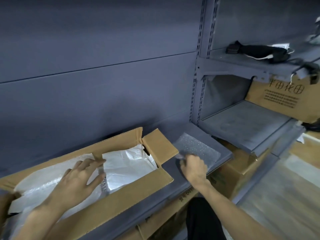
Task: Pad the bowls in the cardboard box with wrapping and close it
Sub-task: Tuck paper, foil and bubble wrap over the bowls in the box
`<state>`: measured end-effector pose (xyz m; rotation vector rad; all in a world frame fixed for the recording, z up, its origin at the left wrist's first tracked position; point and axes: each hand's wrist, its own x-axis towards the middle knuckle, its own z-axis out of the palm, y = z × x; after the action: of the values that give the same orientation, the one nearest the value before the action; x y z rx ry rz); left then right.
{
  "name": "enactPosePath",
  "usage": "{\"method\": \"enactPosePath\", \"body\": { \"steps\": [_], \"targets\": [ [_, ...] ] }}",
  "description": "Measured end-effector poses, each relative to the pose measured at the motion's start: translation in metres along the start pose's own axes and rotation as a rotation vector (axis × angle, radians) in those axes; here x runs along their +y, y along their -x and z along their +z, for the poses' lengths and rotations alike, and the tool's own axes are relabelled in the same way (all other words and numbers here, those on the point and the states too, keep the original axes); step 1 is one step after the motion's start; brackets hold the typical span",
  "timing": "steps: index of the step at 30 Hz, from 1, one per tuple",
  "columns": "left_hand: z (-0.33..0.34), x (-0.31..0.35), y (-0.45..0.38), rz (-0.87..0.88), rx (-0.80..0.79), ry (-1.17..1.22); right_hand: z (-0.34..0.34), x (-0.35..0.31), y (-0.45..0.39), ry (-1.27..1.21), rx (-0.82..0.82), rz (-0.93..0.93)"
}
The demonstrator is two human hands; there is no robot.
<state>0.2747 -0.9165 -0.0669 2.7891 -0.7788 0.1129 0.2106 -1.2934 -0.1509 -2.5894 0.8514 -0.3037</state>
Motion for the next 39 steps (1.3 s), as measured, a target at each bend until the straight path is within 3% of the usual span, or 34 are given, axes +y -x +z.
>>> {"method": "enactPosePath", "body": {
  "steps": [2,4,7,10,13,16,18,21,29,35,39],
  "targets": [
    [-0.001,0.002,0.000,-0.011,0.002,0.011,-0.011,0.001,0.000,-0.392,0.164,0.149],
    [-0.002,0.001,0.002,-0.022,-0.009,-0.020,-0.029,-0.010,0.002,-0.721,0.349,0.184],
    [-0.005,-0.005,0.007,-0.052,-0.015,-0.038,-0.063,-0.046,0.012,-0.971,0.436,-0.050],
    [-0.009,-0.013,0.020,-0.078,-0.007,-0.035,-0.085,-0.082,0.025,-0.913,0.289,-0.509],
    [-0.017,-0.023,0.042,-0.130,0.002,-0.026,-0.078,-0.104,0.033,-0.522,0.073,-1.000],
    [-0.021,-0.045,0.063,-0.201,0.036,0.014,-0.062,-0.123,0.039,-0.211,-0.192,-1.210],
    [-0.019,-0.061,0.076,-0.225,0.009,0.005,-0.053,-0.134,0.042,-0.061,-0.286,-1.218],
    [-0.017,-0.072,0.090,-0.272,-0.113,0.019,-0.039,-0.146,0.045,0.061,-0.266,-1.195],
    [-0.030,-0.080,0.099,-0.315,-0.194,-0.093,-0.025,-0.139,0.048,0.025,-0.212,-1.207],
    [-0.047,-0.081,0.099,-0.365,-0.286,-0.104,-0.027,-0.131,0.044,0.071,-0.184,-1.108],
    [-0.057,-0.087,0.101,-0.337,-0.316,-0.040,-0.031,-0.132,0.044,0.159,-0.288,-1.068]
  ]
}}
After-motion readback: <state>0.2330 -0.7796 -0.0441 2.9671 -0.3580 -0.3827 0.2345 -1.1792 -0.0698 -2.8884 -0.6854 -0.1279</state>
